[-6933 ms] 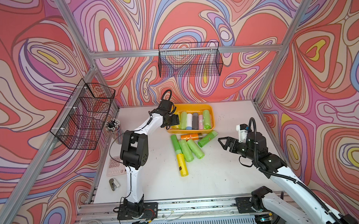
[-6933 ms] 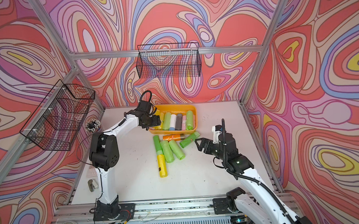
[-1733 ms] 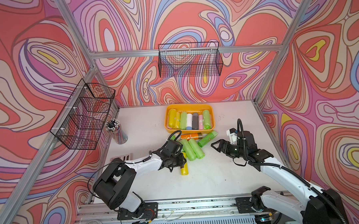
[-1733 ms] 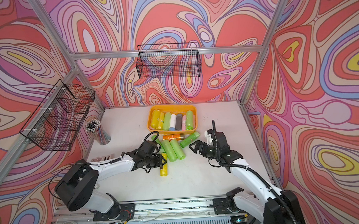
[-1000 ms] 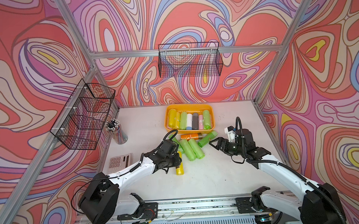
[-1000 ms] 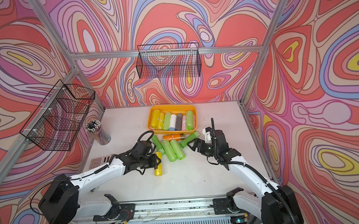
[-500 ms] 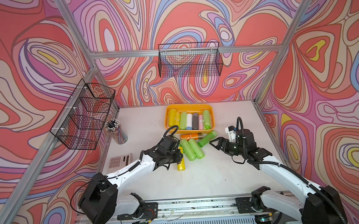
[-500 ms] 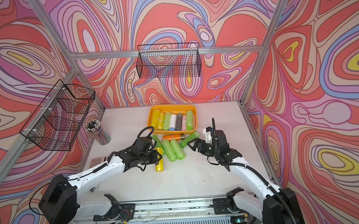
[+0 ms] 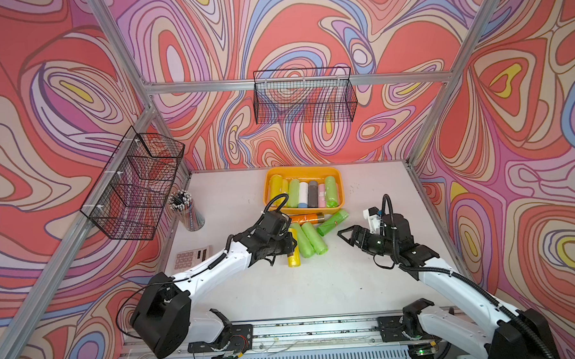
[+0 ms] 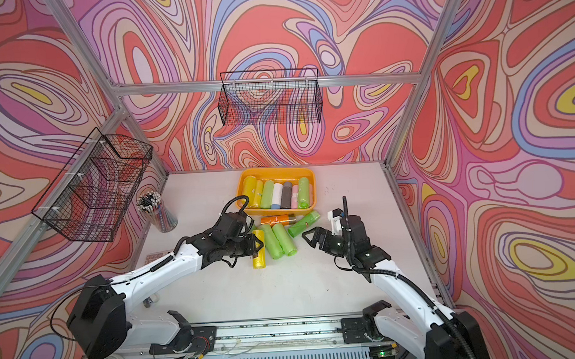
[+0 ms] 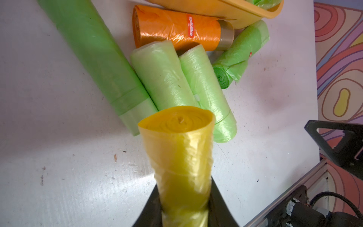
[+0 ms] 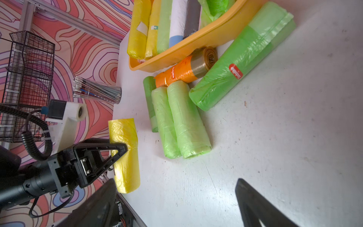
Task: Put the roll of trash bags into the storage box
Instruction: Pick up the roll of trash bags from the center of the board, then place the roll of trash bags in the storage box.
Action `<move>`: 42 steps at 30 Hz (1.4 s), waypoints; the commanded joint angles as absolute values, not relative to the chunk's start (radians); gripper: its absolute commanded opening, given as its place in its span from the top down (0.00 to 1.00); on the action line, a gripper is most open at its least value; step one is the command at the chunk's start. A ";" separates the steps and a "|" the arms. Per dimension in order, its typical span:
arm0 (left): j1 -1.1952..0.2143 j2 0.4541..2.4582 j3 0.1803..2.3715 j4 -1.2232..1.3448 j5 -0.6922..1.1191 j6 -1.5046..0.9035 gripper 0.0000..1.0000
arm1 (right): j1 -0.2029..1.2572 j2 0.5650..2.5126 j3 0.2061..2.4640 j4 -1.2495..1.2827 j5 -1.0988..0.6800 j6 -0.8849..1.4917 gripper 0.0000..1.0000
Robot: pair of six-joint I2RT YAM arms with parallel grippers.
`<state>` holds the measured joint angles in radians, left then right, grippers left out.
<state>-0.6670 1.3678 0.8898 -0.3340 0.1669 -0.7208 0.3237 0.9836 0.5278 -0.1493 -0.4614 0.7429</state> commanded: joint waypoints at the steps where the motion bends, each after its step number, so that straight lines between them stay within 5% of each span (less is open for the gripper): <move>1: -0.670 1.394 0.949 -0.357 0.159 -0.698 0.85 | 0.324 0.964 0.508 -0.123 -0.451 0.752 0.03; 42: -0.673 1.799 1.523 -0.429 0.126 -0.600 0.88 | 0.324 0.864 0.530 -0.215 -0.278 0.727 0.03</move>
<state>-0.6689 1.7805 1.4670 -0.4248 0.1478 -0.6270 0.3237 0.8726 0.5007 -0.1993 -0.2947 0.7341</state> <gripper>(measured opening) 0.287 0.969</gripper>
